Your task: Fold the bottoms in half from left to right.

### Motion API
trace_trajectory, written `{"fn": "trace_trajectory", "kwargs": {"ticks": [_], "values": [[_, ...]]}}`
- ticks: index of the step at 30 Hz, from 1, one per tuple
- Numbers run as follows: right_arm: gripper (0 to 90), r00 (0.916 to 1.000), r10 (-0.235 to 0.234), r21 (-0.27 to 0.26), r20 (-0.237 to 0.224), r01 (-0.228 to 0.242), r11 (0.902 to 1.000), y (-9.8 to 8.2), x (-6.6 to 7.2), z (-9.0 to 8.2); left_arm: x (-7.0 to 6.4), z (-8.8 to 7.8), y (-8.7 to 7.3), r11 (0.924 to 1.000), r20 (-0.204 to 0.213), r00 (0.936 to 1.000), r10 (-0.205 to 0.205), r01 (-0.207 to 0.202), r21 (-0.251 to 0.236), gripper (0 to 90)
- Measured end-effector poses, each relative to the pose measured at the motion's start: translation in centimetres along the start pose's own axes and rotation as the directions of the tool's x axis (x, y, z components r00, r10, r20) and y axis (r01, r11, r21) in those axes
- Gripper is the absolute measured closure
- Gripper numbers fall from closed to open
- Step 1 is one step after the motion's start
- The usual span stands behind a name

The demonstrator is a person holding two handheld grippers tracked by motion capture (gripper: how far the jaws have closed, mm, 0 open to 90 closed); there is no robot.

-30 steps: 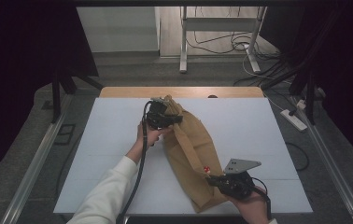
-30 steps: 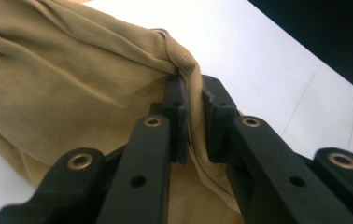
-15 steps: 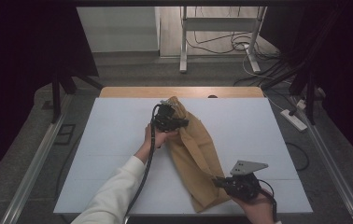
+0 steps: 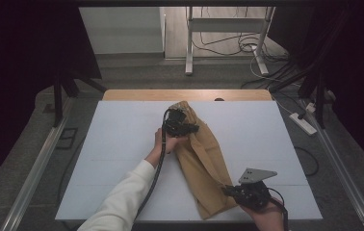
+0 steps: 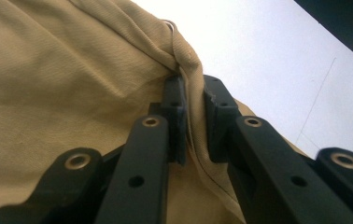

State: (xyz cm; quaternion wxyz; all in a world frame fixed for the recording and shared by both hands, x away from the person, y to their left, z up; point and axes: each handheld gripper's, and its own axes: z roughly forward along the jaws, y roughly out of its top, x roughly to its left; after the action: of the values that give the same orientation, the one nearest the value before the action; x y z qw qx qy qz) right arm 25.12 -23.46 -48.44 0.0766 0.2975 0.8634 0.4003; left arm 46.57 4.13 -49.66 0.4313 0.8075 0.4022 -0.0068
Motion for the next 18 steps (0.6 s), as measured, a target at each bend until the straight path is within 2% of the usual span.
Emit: {"fn": "trace_trajectory", "kwargs": {"ticks": [6,10,11,12,13,14,16,18], "values": [[85.9,1.0,0.005,0.002,0.006,-0.005,1.0,-0.1,-0.2,-0.2,-0.1,0.3,0.1,1.0,-0.003,1.0,-0.004,0.004,0.002,78.7],[84.1,1.0,0.008,0.009,0.006,-0.008,0.9999,-0.2,-0.3,-0.2,-0.3,0.4,0.2,1.0,-0.004,1.0,0.0,0.0,0.003,71.5],[81.7,0.9999,0.007,0.01,0.009,-0.007,0.9999,-0.2,-0.3,-0.2,-0.4,0.4,0.2,1.0,-0.005,1.0,0.006,-0.006,-0.001,67.7],[75.5,0.9999,0.005,0.008,0.015,-0.006,1.0,-0.2,-0.3,-0.2,-0.5,0.3,0.3,0.9999,-0.011,0.9999,0.008,-0.008,-0.01,59.0],[65.3,0.9995,0.006,-0.001,0.031,-0.006,1.0,-0.2,-0.4,-0.3,-0.6,0.1,0.3,0.9998,-0.018,0.9998,0.011,-0.011,-0.019,48.5],[56.9,0.9986,0.018,-0.013,0.049,-0.017,0.9998,-0.2,-0.5,-0.4,-0.7,-0.2,0.4,0.9996,-0.018,0.9998,0.012,-0.012,-0.025,42.2],[48.3,0.9969,0.038,-0.032,0.069,-0.036,0.9989,-0.1,-0.8,-0.7,-0.9,-0.7,0.5,0.9993,-0.009,0.9996,0.025,-0.026,-0.028,39.7],[43.2,0.9944,0.054,-0.044,0.091,-0.05,0.9978,-0.2,-1.0,-0.9,-1.1,-1.2,0.4,0.9987,-0.021,0.999,0.04,-0.041,-0.029,36.3]]}}
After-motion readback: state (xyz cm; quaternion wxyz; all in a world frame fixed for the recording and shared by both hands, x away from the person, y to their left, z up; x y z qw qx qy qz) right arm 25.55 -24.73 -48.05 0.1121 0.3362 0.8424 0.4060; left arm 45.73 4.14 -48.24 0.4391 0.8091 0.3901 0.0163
